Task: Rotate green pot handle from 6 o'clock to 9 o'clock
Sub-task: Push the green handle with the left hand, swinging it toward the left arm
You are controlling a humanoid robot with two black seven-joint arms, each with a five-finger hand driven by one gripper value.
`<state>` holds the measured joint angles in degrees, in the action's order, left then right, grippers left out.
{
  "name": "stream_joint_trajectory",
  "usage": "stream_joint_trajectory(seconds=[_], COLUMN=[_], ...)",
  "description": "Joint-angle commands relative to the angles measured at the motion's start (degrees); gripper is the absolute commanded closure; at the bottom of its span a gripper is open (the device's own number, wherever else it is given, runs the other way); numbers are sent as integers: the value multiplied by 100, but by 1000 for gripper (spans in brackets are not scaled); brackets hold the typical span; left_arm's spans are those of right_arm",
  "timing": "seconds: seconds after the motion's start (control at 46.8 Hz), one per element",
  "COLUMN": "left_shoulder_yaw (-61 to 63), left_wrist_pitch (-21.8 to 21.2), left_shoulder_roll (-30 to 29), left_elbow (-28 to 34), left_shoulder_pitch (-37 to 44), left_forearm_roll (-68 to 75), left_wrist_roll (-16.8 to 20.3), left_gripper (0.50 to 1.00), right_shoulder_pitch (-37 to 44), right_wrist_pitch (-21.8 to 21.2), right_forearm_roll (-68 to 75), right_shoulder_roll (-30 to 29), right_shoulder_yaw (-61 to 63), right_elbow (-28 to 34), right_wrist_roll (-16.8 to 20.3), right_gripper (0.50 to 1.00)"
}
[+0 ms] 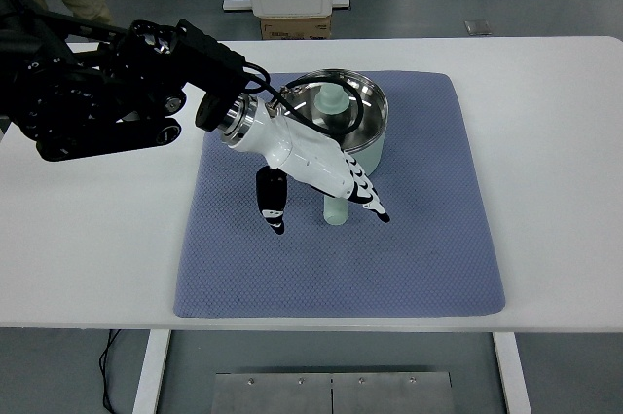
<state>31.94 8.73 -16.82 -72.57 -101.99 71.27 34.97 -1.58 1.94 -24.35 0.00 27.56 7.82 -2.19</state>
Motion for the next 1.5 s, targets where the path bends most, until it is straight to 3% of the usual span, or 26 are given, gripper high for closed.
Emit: stream_joint_trajectory(seconds=[0.0, 0.598, 1.474], left_shoulder_yaw=[93, 233, 813], left_wrist_pitch=[-12, -21, -21], left_shoulder_roll=[82, 653, 478], left_elbow=[94, 270, 226], left_shoulder_pitch=[13, 101, -128], left_forearm_roll=[1, 229, 1029], left_wrist_roll=[3, 3, 3], left_gripper=[500, 500, 500], right_shoulder_pitch=[0, 0, 0], right_wrist_pitch=[0, 0, 0], right_forearm_roll=[0, 0, 0], right_shoulder_roll=[0, 0, 0], right_shoulder_yaw=[-5, 4, -5], right_elbow=[0, 0, 0], right_wrist_roll=[0, 0, 0], right_gripper=[500, 500, 500])
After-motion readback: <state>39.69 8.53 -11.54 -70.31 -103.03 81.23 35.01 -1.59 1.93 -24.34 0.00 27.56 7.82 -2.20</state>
